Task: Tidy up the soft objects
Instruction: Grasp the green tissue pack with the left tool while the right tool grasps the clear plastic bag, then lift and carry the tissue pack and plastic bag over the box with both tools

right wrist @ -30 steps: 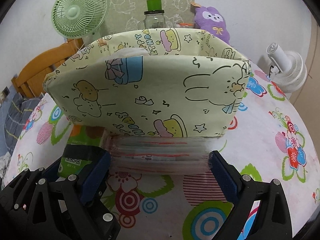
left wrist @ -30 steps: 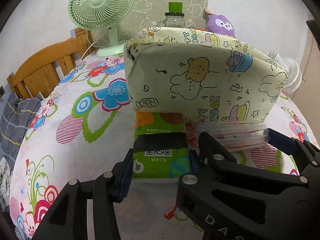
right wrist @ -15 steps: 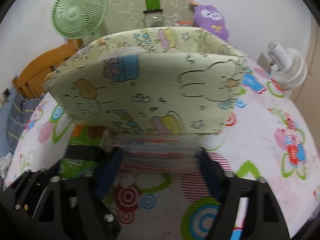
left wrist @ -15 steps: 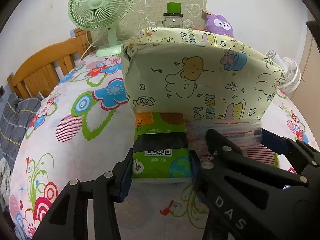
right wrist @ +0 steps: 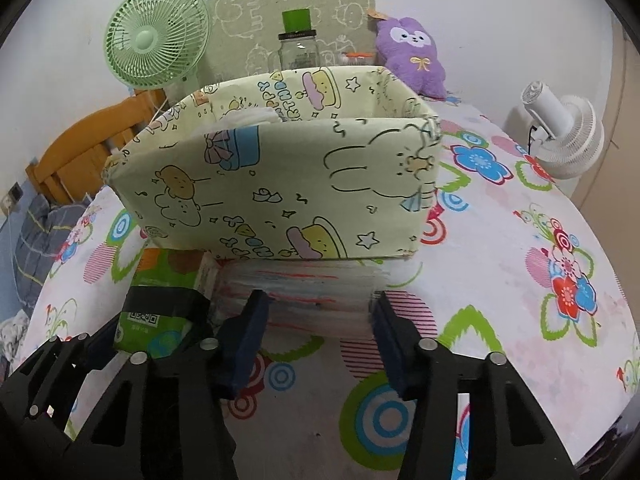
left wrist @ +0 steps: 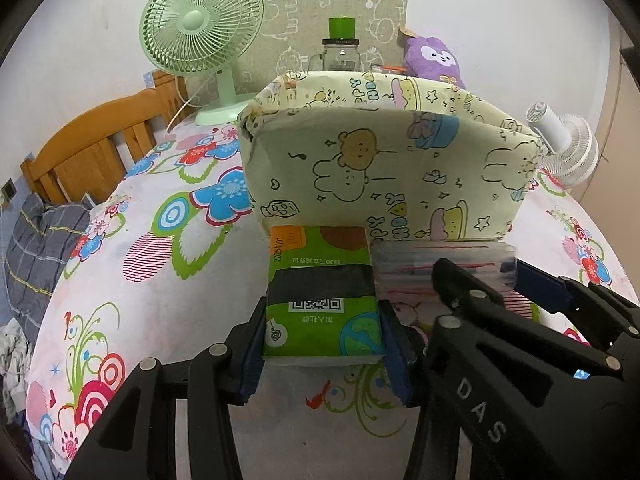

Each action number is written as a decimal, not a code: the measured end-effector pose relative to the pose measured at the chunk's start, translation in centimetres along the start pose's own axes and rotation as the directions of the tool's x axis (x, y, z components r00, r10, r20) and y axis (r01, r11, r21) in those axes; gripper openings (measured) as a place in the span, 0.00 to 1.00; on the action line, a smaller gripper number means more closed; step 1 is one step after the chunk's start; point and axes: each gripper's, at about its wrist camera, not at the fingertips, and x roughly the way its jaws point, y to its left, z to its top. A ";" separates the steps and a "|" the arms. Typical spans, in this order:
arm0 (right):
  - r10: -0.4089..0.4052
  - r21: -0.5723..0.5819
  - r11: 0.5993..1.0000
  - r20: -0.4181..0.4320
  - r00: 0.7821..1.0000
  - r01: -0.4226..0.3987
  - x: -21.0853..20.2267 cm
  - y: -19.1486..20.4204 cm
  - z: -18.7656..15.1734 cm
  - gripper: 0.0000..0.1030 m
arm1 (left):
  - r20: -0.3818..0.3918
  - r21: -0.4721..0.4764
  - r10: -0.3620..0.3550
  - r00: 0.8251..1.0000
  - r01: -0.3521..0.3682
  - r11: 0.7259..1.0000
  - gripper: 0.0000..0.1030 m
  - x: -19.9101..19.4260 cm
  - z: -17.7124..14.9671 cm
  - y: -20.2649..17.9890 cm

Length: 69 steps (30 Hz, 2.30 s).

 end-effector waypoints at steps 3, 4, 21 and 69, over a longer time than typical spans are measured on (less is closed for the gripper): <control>0.022 0.008 1.000 0.003 1.000 -0.022 -0.6 -0.4 -0.3 0.33 | -0.001 0.000 -0.026 1.000 0.026 1.000 0.51 -0.4 -0.2 -0.3; 0.028 0.015 0.999 0.005 1.000 -0.028 -0.8 -0.6 -0.4 0.31 | 0.000 0.000 -0.032 0.999 0.032 0.999 0.51 -0.6 -0.2 -0.4; 0.041 0.018 0.999 0.130 0.991 -0.043 -6.3 -2.2 -1.6 0.10 | 0.061 0.013 -0.036 0.997 0.036 0.999 0.51 -4.7 -1.0 -2.1; 0.028 -0.067 0.998 0.424 0.905 0.001 -18.4 -0.6 5.1 0.08 | 0.344 -0.011 -0.050 0.938 0.057 0.998 0.51 -15.1 5.9 -1.4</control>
